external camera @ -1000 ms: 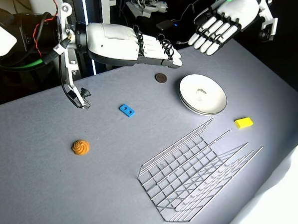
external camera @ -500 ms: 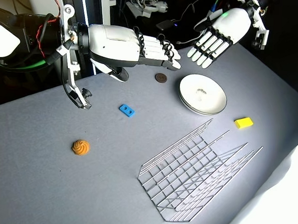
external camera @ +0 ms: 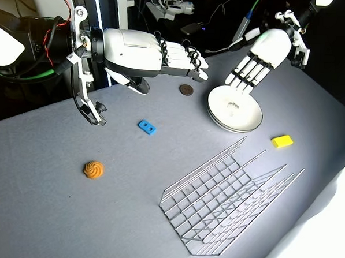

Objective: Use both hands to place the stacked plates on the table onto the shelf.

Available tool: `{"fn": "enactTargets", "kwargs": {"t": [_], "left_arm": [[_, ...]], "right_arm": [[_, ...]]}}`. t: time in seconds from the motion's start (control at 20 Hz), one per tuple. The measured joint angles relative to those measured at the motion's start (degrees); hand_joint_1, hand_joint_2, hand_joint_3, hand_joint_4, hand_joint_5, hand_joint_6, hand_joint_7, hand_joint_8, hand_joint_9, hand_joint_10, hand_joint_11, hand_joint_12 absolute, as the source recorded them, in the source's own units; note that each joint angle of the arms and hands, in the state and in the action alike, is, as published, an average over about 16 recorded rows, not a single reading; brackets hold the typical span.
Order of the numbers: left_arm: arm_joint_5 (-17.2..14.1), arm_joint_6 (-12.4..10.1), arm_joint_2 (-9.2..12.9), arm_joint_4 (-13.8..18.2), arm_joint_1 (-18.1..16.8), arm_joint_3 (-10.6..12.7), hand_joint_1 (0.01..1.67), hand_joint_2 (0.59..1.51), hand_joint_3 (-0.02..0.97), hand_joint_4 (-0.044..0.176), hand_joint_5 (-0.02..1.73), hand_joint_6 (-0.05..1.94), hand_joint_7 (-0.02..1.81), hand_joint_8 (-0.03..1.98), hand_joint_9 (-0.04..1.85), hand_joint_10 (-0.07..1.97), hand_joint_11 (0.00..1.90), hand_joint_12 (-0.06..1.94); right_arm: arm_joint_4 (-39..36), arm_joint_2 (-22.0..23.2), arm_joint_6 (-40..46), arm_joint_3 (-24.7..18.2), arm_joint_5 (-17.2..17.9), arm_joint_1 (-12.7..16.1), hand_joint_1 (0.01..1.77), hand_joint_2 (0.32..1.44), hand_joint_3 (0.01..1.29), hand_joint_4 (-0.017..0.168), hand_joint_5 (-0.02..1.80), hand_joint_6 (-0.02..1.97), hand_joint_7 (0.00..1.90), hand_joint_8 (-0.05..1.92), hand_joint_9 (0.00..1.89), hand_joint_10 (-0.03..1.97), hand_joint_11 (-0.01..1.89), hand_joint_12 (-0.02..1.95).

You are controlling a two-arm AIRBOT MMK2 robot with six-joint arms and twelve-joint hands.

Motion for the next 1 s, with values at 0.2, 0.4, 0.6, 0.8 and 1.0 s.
{"fn": "enactTargets", "kwargs": {"t": [0.2,0.4,0.6,0.8,1.0], "left_arm": [[0.7,1.3,-1.4,-1.1,2.6,1.7,0.02,1.056,0.018,0.000,0.02,0.01,0.01,-0.02,0.01,0.01,0.02,-0.01],[1.2,2.2,-2.5,-1.8,4.5,3.0,0.02,1.047,0.018,0.000,0.02,0.01,0.02,-0.02,0.02,0.01,0.02,-0.01],[1.7,2.7,-3.4,-2.3,5.9,4.1,0.02,1.037,0.018,0.000,0.02,0.01,0.02,-0.02,0.02,0.01,0.02,0.00],[2.3,2.8,-4.3,-2.7,6.9,5.1,0.02,1.034,0.018,0.000,0.02,0.01,0.02,-0.02,0.02,0.01,0.02,0.00],[2.8,2.8,-5.1,-2.9,7.5,6.2,0.02,1.032,0.017,0.001,0.02,0.01,0.02,-0.02,0.02,0.01,0.02,-0.01]], "right_arm": [[0.0,0.0,-0.1,0.0,0.0,-0.1,1.18,0.99,0.02,0.001,0.02,0.02,0.01,0.02,0.01,0.01,0.02,0.35],[0.0,0.0,-0.3,0.0,0.0,-0.2,1.17,1.00,0.02,0.001,0.02,0.02,0.01,0.02,0.01,0.01,0.02,0.34],[0.0,0.0,-0.6,0.0,-0.1,-0.2,1.18,1.01,0.02,0.001,0.02,0.02,0.01,0.02,0.01,0.01,0.02,0.36],[0.0,-0.1,-1.3,0.0,-0.6,-0.3,1.19,1.01,0.02,0.001,0.02,0.02,0.01,0.02,0.01,0.01,0.02,0.36],[0.1,-0.4,-2.1,0.1,-1.6,-0.2,1.23,1.01,0.02,0.001,0.02,0.02,0.01,0.02,0.01,0.01,0.02,0.34]]}}
